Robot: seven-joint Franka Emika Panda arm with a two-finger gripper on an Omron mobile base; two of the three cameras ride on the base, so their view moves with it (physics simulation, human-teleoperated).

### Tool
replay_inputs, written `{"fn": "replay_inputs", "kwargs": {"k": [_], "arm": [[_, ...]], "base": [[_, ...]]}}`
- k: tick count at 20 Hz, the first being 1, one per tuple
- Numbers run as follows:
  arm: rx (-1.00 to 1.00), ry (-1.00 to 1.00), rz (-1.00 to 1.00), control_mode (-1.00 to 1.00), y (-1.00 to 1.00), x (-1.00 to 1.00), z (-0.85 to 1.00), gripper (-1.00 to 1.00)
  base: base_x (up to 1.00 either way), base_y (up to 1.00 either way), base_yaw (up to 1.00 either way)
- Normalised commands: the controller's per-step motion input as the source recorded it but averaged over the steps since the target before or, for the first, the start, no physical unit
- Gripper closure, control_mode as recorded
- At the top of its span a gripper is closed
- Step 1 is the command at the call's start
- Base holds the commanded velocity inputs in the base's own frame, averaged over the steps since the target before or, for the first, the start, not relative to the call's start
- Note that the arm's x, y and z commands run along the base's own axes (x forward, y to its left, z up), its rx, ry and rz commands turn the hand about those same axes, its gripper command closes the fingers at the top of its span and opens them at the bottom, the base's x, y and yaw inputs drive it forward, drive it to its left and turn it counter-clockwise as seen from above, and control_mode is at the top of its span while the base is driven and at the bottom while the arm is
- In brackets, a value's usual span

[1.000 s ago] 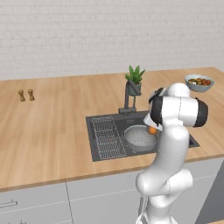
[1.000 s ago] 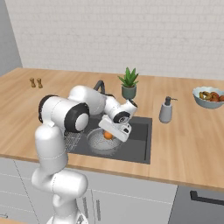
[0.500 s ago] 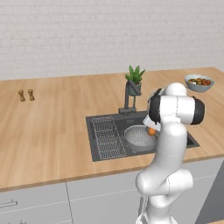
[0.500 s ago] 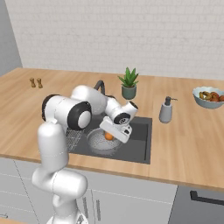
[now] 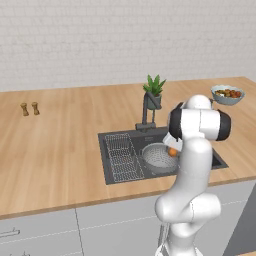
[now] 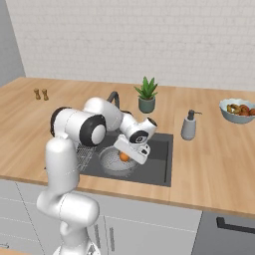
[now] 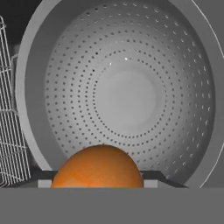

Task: Put the colander in the sink, put the tangerine in the colander, and turn on the sink faucet and pour water over the colander.

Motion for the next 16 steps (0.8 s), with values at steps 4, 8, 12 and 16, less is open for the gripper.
{"fn": "replay_inputs", "kwargs": {"k": [4,8,12,16], "arm": [[0.0,0.0,0.0,-1.0,0.0,0.11,-0.14,1.0],[-0.05,0.0,0.0,-1.0,0.0,0.1,-0.17,1.0],[-0.07,0.0,0.0,-1.0,0.0,0.11,-0.16,1.0],[-0.08,0.0,0.0,-1.0,0.0,0.13,-0.15,1.0]], "base": [[0.0,0.0,0.0],[0.0,0.0,0.0],[0.0,0.0,0.0],[0.0,0.0,0.0]]}}
